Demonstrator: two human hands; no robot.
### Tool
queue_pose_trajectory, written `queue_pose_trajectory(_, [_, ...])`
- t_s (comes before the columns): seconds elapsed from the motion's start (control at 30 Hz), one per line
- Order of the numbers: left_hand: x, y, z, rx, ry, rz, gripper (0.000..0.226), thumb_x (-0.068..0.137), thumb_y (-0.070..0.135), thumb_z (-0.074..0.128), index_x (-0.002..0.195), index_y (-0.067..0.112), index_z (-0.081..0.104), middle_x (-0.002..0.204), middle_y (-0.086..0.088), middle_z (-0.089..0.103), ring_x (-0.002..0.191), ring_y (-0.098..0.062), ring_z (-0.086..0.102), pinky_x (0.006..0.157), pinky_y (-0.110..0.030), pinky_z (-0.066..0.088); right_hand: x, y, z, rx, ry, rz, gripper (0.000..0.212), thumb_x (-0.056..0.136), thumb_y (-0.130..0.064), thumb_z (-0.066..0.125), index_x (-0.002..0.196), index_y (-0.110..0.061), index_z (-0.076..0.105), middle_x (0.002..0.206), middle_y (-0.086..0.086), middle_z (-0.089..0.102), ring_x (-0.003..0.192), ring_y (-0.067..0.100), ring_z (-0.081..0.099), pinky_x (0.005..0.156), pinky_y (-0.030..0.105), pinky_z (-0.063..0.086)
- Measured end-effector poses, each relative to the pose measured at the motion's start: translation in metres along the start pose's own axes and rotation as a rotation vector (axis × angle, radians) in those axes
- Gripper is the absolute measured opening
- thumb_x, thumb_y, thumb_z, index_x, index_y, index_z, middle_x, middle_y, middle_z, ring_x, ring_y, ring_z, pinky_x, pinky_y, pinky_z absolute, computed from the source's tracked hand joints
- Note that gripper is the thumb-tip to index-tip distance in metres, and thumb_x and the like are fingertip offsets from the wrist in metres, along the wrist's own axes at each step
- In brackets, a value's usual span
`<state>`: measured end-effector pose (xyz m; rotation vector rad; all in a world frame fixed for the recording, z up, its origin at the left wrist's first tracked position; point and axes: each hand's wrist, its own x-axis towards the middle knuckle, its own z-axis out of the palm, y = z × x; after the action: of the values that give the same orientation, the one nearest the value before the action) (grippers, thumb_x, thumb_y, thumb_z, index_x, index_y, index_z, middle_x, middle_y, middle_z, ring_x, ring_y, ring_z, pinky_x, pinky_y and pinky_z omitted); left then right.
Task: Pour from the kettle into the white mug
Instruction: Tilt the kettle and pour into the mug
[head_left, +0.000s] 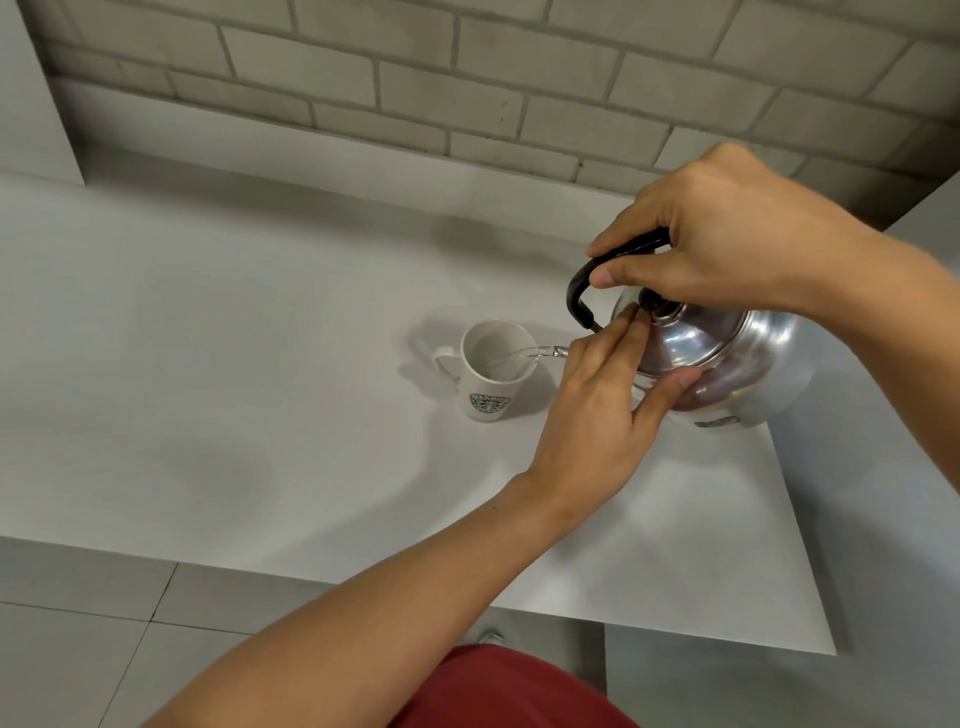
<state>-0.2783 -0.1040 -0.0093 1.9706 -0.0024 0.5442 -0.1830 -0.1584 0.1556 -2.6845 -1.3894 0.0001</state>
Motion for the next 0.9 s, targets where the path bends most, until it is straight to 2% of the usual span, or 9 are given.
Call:
queue_pose_trajectory(0.27, [0.002,0.001,0.000,-0.012,0.014,-0.019,0.058,0.100,0.039,0.062,0.148,0.010,0.049,0.148,-0.003,0.054,0.128,-0.022,0.048,0.108,-0.021,0.035,0.004,-0.002,-0.002,-0.044,-0.014,-0.011,0.024,0.091,-0.042,0.073,0.111,-0.030,0.080,0.101,-0.006,0.081,0.098,0.016,0.072,0.084,0.045,0.059])
queue_pose_trajectory(0.5, [0.005,0.003,0.000,-0.026,0.031,-0.014,0.057,0.100,0.038,0.063,0.148,0.010,0.049,0.146,-0.003,0.055,0.126,-0.021,0.049,0.105,-0.012,0.030,0.007,-0.004,-0.006,-0.083,-0.027,-0.023,0.025,0.092,-0.042,0.072,0.111,-0.028,0.080,0.103,-0.006,0.081,0.101,0.019,0.071,0.084,0.047,0.059])
queue_pose_trajectory(0.8, [0.007,0.004,0.003,-0.040,0.045,0.003,0.056,0.101,0.037,0.061,0.148,0.010,0.049,0.145,-0.003,0.057,0.126,-0.022,0.050,0.105,-0.018,0.034,0.011,-0.005,-0.009,-0.112,-0.045,-0.009,0.026,0.092,-0.045,0.071,0.112,-0.031,0.079,0.103,-0.007,0.080,0.104,0.020,0.070,0.084,0.046,0.059])
queue_pose_trajectory(0.9, [0.007,0.005,0.003,-0.052,0.052,0.002,0.055,0.101,0.037,0.061,0.147,0.010,0.050,0.144,-0.003,0.057,0.125,-0.022,0.050,0.104,-0.016,0.033,0.012,-0.006,-0.010,-0.114,-0.047,-0.009,0.026,0.091,-0.045,0.072,0.112,-0.030,0.080,0.103,-0.007,0.080,0.104,0.020,0.070,0.083,0.045,0.059])
